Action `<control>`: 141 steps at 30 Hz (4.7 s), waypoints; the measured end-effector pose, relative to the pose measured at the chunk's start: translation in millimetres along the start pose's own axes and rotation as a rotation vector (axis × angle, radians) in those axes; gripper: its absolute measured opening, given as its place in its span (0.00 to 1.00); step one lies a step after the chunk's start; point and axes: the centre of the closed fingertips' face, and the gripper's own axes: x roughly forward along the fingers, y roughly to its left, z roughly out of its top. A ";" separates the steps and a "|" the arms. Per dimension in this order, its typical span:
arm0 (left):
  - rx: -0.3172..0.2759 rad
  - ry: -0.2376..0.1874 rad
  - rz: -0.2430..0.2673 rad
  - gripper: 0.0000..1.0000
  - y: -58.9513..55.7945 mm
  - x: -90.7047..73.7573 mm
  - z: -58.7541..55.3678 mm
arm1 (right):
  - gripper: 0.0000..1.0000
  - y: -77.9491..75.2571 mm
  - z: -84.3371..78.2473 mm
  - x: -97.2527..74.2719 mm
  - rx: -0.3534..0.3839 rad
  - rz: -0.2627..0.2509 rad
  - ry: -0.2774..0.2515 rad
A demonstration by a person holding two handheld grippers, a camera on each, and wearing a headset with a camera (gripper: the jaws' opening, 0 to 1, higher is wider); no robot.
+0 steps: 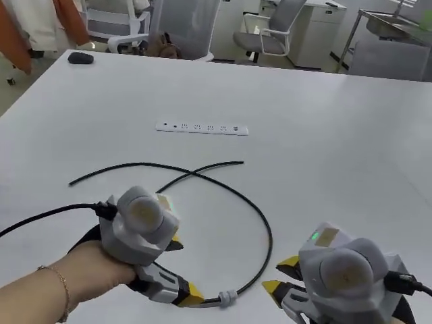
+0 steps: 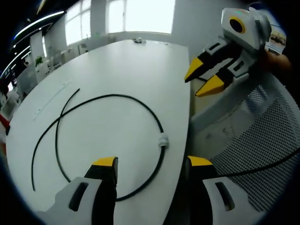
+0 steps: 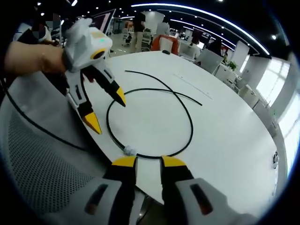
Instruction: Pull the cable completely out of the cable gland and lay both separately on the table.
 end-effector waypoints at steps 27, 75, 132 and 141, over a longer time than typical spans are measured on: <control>-0.017 0.062 -0.032 0.28 -27.2 74.6 -1.7 | 0.16 2.3 -4.9 2.8 -0.013 0.018 0.021; 0.077 -0.110 -0.024 0.18 -47.5 -61.3 39.5 | 0.24 31.8 15.5 -5.1 -0.074 0.205 -0.036; 0.311 -0.095 0.023 0.18 -58.1 -61.0 -2.7 | 0.11 125.9 43.2 28.1 -0.419 0.586 -0.079; 0.316 -0.082 0.008 0.18 -48.3 -53.8 -9.7 | 0.11 130.6 39.9 27.8 -0.428 0.600 -0.063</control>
